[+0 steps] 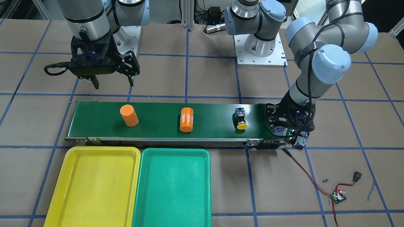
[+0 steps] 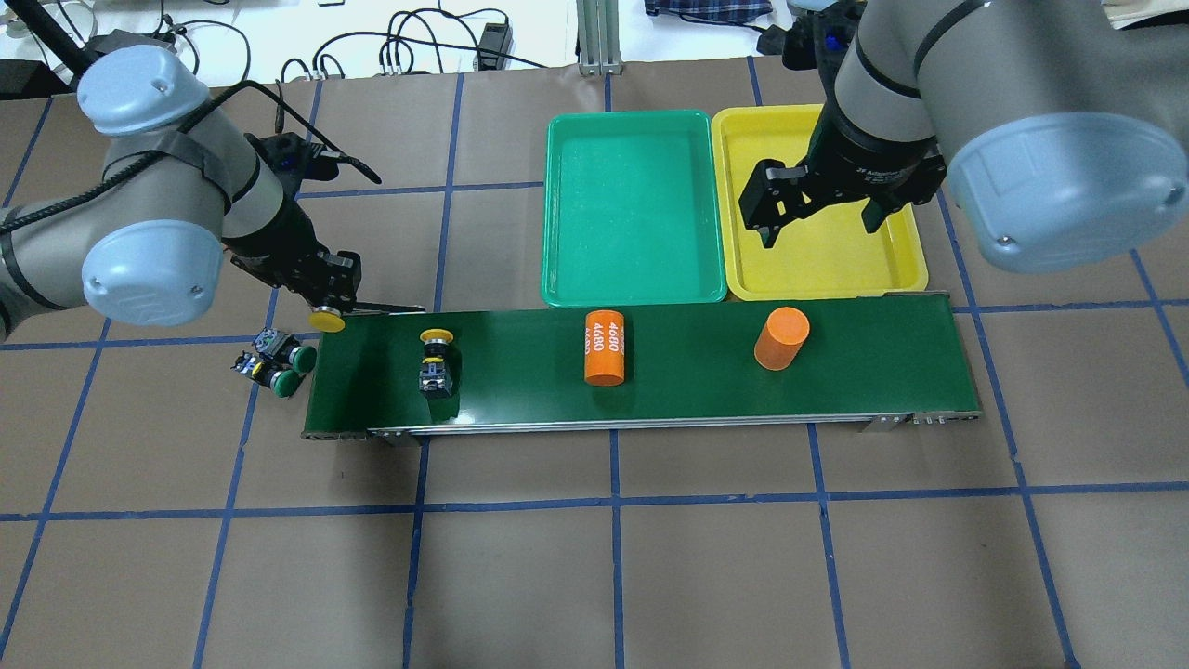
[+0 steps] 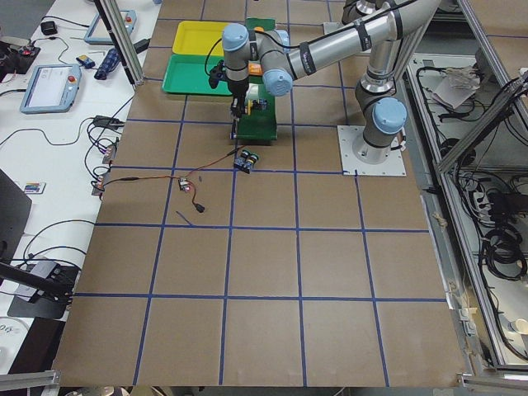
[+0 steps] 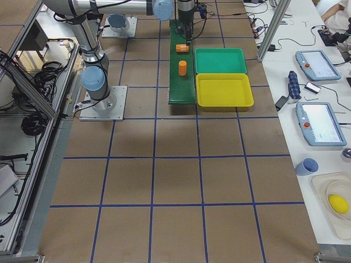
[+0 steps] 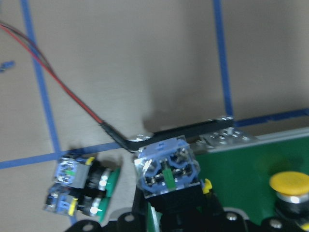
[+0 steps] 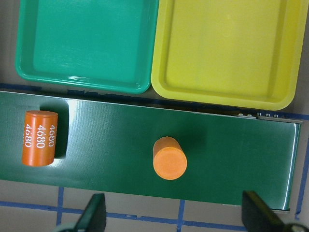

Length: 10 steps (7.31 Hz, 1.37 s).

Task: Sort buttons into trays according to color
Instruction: 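Place the switch on the belt and release it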

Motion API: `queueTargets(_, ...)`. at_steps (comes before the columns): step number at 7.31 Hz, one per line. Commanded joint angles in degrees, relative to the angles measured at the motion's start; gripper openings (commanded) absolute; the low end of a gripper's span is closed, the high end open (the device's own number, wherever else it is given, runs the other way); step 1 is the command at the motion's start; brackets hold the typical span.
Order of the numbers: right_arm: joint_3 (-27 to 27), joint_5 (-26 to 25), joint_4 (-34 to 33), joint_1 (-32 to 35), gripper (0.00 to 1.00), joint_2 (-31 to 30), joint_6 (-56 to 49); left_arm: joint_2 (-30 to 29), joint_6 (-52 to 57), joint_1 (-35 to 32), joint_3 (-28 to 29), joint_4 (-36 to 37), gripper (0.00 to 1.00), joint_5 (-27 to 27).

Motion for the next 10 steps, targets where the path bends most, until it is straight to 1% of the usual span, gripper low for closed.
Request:
queueTargets(1,0.07,0.00,0.08,0.00,1.00,0.09,0.00,0.60,3.13,-0.21,-3.24,0.98,0.00,-0.14)
queueTargets(4,0.07,0.00,0.08,0.09,1.00,0.09,0.00,-0.45,3.74,2.15,-4.56,1.07,0.00,-0.58)
queueTargets(6,0.07,-0.09,-0.01,0.00,1.00,0.09,-0.09,-0.54,3.04,2.16,-5.53,1.16,0.01,-0.58)
queueTargets(7,0.07,-0.09,-0.01,0.09,1.00,0.09,-0.18,-1.06,3.04,2.07,-5.53,1.24,0.41,-0.49)
queueTargets(8,0.07,-0.09,-0.01,0.00,1.00,0.09,-0.26,-1.24,2.87,1.98,-5.53,1.25,0.95,-0.93)
queueTargets(9,0.07,-0.09,-0.01,0.00,1.00,0.00,-0.26,-0.81,2.86,1.98,-5.36,1.07,1.00,-2.50)
queueTargets(10,0.07,-0.09,-0.01,0.00,1.00,0.00,-0.35,-0.02,2.86,1.90,-5.18,0.90,1.00,-2.86)
